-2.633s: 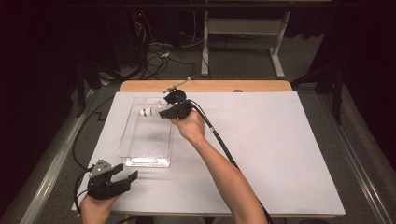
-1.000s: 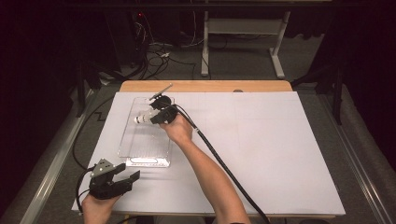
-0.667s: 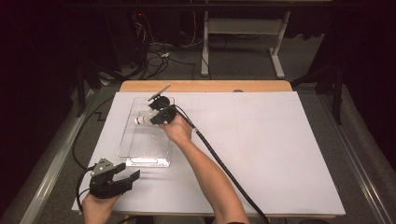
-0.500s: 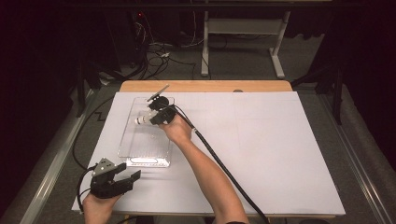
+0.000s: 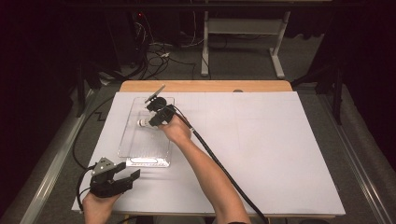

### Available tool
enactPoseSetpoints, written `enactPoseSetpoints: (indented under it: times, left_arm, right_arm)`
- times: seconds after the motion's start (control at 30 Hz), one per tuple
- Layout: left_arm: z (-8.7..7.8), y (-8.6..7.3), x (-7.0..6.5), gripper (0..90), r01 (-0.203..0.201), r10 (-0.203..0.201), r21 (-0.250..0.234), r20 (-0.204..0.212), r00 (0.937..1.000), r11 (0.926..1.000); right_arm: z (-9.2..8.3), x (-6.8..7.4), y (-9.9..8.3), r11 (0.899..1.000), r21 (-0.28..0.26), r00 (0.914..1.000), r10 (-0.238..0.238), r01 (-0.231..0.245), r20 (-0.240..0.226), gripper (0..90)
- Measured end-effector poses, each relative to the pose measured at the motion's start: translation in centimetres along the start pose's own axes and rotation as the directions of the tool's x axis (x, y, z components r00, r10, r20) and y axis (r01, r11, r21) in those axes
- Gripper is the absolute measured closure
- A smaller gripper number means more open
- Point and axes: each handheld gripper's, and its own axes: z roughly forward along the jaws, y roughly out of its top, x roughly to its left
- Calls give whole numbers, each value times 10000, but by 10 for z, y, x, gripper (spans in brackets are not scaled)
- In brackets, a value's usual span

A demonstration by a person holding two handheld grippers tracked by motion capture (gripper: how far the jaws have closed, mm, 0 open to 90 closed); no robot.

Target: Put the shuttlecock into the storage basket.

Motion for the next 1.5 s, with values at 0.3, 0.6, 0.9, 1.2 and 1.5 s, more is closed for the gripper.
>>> enactPoseSetpoints:
  times: [0.3,0.6,0.9,1.2,1.5]
  left_arm:
    - [1,0,-1,344,-53,53,39,63,10000,10000]
    - [1,0,0,344,28,-28,21,39,10000,10000]
    - [3,1,1,343,71,-72,33,64,10000,10000]
    - [3,1,2,344,109,-109,35,75,9999,9999]
    - [3,1,2,343,119,-119,15,51,9999,9999]
  right_arm:
    - [-1,1,0,9999,147,9999,-42,44,-142,661]
    - [-3,3,0,9996,172,9997,245,-243,-89,638]
    - [-4,3,0,9996,279,9999,105,-106,70,590]
    - [-6,-1,-2,9989,340,9995,326,-326,-11,584]
    - [-8,-4,-7,9987,256,9989,439,-436,-138,589]
